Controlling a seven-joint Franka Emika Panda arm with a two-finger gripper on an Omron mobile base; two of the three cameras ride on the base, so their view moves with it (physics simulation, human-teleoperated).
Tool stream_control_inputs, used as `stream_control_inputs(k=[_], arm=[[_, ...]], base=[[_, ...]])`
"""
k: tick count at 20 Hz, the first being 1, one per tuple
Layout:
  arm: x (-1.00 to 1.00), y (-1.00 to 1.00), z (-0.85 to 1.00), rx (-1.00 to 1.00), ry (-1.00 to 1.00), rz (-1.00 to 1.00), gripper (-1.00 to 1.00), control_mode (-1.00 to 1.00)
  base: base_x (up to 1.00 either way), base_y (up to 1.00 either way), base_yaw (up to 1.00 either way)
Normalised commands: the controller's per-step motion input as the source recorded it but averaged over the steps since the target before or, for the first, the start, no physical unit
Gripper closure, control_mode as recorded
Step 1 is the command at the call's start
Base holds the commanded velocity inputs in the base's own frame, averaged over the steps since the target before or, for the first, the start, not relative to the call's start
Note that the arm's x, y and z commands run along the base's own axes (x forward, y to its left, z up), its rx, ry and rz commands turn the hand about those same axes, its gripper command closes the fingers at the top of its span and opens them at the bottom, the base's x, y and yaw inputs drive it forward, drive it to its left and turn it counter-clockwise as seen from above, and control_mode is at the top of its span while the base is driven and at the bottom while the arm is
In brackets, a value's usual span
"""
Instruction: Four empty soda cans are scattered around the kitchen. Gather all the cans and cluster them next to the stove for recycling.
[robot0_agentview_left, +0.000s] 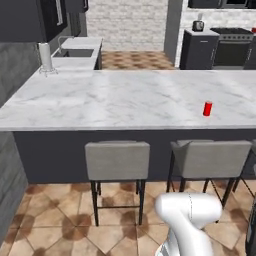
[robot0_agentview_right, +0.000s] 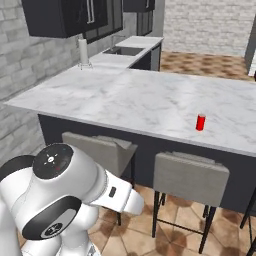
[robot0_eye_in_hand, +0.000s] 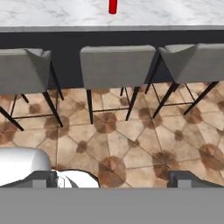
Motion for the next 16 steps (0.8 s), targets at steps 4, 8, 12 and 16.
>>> stream_control_inputs(k=[4,8,12,16], arm=[[0.00,0.00,0.00,0.00,0.00,0.00,-1.00,1.00],[0.00,0.00,0.00,0.00,0.00,0.00,-1.00,1.00],[0.00,0.00,0.00,0.00,0.00,0.00,-1.00,1.00],[0.00,0.00,0.00,0.00,0.00,0.00,-1.00,1.00]], base=[[0.60,0.18,-0.10],[0.60,0.16,-0.10],[0.52,0.17,-0.10],[0.49,0.16,-0.10]])
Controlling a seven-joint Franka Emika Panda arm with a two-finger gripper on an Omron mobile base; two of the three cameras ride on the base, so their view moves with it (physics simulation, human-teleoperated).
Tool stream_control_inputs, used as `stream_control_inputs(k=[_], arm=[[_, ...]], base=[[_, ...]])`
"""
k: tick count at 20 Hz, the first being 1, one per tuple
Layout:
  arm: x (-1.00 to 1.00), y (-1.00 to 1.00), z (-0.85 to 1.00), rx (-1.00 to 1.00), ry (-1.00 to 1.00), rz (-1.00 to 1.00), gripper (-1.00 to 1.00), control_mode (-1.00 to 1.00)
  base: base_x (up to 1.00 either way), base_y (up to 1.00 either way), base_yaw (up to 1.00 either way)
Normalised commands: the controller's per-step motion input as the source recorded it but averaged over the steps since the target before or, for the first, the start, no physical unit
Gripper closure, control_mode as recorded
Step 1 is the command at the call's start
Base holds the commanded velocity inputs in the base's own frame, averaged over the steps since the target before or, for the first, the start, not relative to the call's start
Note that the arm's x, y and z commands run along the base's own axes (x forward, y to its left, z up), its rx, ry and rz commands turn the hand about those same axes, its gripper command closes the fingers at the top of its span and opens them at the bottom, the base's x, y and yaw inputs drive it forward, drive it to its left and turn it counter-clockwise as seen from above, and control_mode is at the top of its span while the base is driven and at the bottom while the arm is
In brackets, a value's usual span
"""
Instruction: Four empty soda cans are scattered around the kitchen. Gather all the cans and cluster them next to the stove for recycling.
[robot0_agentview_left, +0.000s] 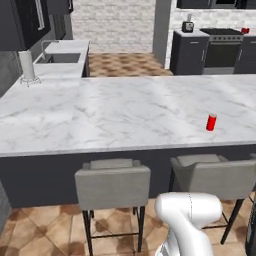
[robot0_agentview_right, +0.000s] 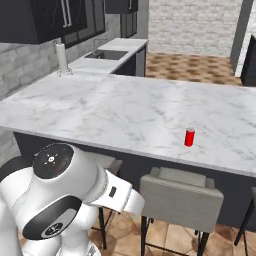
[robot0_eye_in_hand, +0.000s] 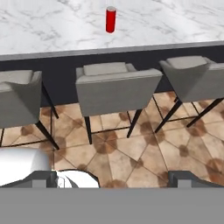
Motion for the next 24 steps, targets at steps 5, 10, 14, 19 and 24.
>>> stream_control_inputs(k=[5,10,14,19,24], arm=[[0.00,0.00,0.00,0.00,0.00,0.00,-1.00,1.00],[0.00,0.00,0.00,0.00,0.00,0.00,-1.00,1.00],[0.00,0.00,0.00,0.00,0.00,0.00,-1.00,1.00],[0.00,0.00,0.00,0.00,0.00,0.00,-1.00,1.00],[0.00,0.00,0.00,0.00,0.00,0.00,-1.00,1.00]], base=[[0.47,0.15,-0.10],[0.49,0.15,-0.10],[0.47,0.13,-0.09],[0.38,0.09,-0.08],[0.41,0.12,-0.08]])
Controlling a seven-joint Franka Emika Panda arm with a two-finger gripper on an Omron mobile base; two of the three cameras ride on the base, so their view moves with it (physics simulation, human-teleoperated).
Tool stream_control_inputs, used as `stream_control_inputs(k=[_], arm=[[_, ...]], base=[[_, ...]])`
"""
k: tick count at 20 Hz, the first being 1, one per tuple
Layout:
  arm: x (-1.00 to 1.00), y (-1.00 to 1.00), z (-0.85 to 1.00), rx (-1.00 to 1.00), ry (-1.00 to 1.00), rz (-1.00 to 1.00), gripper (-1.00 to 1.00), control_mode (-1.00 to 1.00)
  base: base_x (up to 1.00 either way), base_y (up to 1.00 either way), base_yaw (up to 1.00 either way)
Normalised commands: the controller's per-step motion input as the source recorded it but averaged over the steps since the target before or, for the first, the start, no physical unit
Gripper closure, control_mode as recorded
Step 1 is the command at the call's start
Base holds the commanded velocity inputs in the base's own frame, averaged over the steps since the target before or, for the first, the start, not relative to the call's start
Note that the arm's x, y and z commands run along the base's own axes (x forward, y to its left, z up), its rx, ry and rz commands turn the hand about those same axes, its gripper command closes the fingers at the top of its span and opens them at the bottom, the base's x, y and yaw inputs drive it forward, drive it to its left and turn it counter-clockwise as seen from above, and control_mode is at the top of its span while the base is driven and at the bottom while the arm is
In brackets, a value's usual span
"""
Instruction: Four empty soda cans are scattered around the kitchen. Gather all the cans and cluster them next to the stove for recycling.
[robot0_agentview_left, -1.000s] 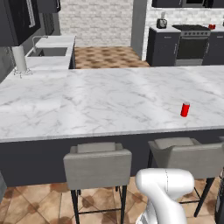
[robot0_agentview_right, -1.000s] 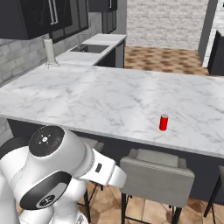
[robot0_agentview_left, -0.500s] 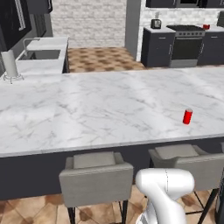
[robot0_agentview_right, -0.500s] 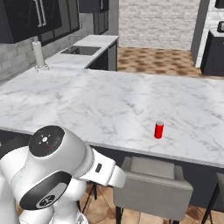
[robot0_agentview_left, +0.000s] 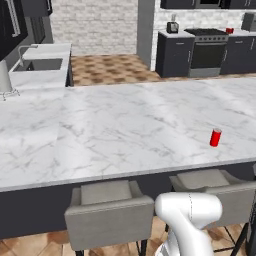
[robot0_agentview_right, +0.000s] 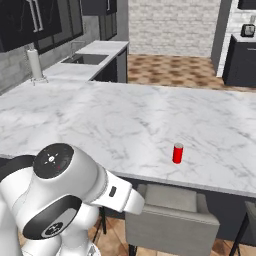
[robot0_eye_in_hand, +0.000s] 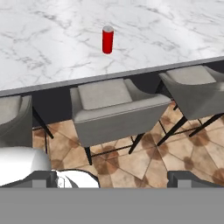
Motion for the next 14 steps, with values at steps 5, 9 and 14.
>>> stream_control_inputs(k=[5,9,14], arm=[[0.00,0.00,0.00,0.00,0.00,0.00,-1.00,1.00],[0.00,0.00,0.00,0.00,0.00,0.00,-1.00,1.00],[0.38,0.15,0.00,-0.01,0.02,-0.06,-1.00,-1.00]], base=[[0.43,0.14,-0.08],[0.43,0.16,-0.08],[0.00,0.00,0.00]])
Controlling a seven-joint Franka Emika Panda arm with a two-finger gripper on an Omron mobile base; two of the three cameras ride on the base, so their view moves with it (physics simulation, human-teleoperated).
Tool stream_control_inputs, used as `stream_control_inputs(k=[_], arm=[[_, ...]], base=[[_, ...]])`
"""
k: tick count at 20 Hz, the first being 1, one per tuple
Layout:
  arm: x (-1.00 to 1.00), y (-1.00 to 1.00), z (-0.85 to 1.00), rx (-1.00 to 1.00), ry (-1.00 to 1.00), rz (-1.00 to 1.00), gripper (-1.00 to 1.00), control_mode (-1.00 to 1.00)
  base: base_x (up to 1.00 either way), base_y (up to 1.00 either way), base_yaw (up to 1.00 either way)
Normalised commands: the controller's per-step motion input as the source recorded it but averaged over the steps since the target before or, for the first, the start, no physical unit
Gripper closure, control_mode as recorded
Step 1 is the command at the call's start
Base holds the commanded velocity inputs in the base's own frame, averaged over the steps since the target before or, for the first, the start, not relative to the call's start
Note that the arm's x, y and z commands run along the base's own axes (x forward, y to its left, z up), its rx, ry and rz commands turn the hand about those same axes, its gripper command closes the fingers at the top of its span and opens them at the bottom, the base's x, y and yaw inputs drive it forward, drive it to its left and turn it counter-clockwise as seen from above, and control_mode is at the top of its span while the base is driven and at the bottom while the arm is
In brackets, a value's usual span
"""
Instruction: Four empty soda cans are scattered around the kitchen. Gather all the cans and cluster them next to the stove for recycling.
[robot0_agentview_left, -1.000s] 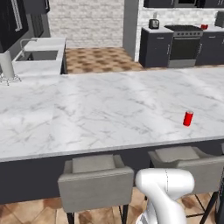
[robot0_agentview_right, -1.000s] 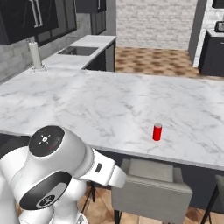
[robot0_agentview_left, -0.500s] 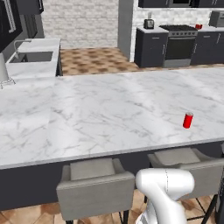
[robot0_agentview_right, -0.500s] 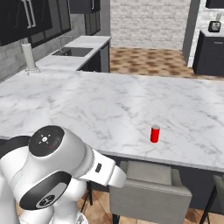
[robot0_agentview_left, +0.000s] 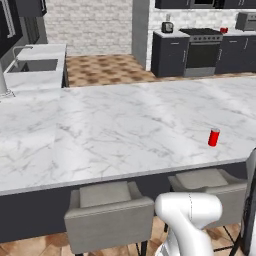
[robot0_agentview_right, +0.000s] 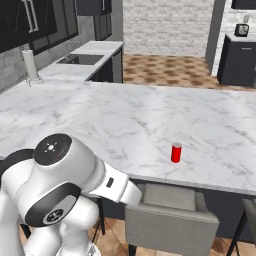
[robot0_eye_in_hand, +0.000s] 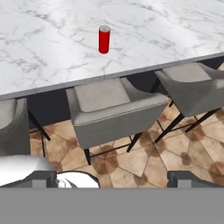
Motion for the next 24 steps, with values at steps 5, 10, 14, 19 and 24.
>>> stream_control_inputs(k=[5,10,14,19,24], arm=[[0.30,0.12,0.00,0.00,0.00,-0.03,-1.00,-1.00],[0.11,0.00,0.00,0.00,0.00,0.00,-1.00,-1.00],[0.30,0.01,0.00,0.01,0.00,0.00,-1.00,-1.00],[0.55,0.00,0.08,0.02,0.01,-0.03,-1.00,-1.00],[0.64,0.00,0.10,0.04,0.04,-0.02,-1.00,-1.00]], base=[[0.00,0.00,0.00],[0.00,0.00,0.00],[0.00,0.00,0.00],[0.00,0.00,0.00],[0.00,0.00,0.00]])
